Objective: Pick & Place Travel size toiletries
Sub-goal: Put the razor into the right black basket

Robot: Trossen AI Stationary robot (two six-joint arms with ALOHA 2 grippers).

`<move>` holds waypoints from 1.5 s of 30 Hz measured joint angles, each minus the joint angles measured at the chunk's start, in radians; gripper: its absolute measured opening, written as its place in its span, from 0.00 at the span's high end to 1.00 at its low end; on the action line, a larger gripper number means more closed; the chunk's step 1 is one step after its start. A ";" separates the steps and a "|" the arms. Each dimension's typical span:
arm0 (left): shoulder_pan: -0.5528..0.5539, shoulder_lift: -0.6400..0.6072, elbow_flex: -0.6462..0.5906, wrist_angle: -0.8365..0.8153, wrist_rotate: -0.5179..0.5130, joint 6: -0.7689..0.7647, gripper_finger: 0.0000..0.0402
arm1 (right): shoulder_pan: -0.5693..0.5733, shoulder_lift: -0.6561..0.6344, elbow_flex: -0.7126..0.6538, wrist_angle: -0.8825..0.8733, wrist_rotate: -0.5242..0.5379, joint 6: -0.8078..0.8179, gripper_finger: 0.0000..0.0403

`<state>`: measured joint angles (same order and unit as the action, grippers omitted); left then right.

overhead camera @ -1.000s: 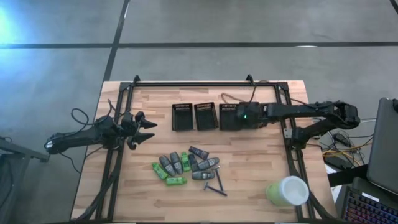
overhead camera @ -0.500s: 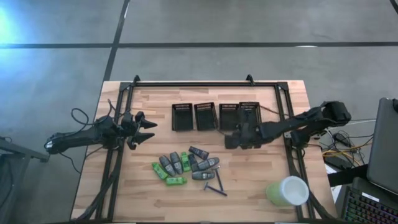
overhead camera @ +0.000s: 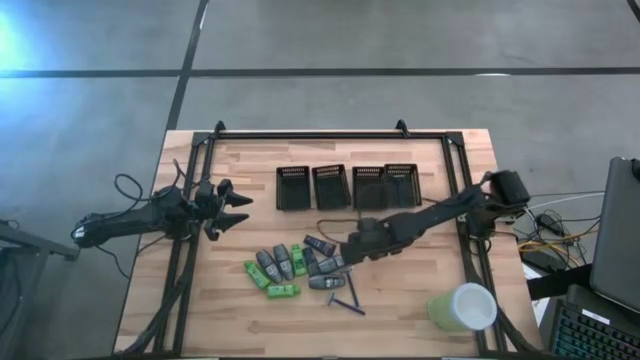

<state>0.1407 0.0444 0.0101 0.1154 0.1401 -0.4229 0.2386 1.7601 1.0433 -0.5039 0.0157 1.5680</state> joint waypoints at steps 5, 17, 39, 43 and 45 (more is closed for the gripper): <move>0.000 0.001 0.000 0.000 0.000 0.000 0.33 | 0.035 0.077 0.130 -0.097 -0.020 -0.032 0.45; 0.000 0.002 0.000 -0.001 0.000 0.000 0.33 | 0.115 0.140 0.206 -0.102 -0.043 0.012 0.38; 0.000 0.016 0.000 -0.045 0.000 0.000 0.33 | 0.179 0.427 0.575 -0.442 0.014 -0.109 0.58; 0.000 0.015 0.000 -0.046 0.000 0.000 0.33 | 0.180 0.428 0.573 -0.450 0.033 -0.106 0.66; 0.000 0.015 0.000 -0.046 0.000 0.000 0.33 | 0.182 0.427 0.568 -0.449 0.036 -0.107 0.70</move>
<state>0.1410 0.0593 0.0101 0.0697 0.1401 -0.4226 0.4209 2.1869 1.6117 -0.9531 0.0514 1.4610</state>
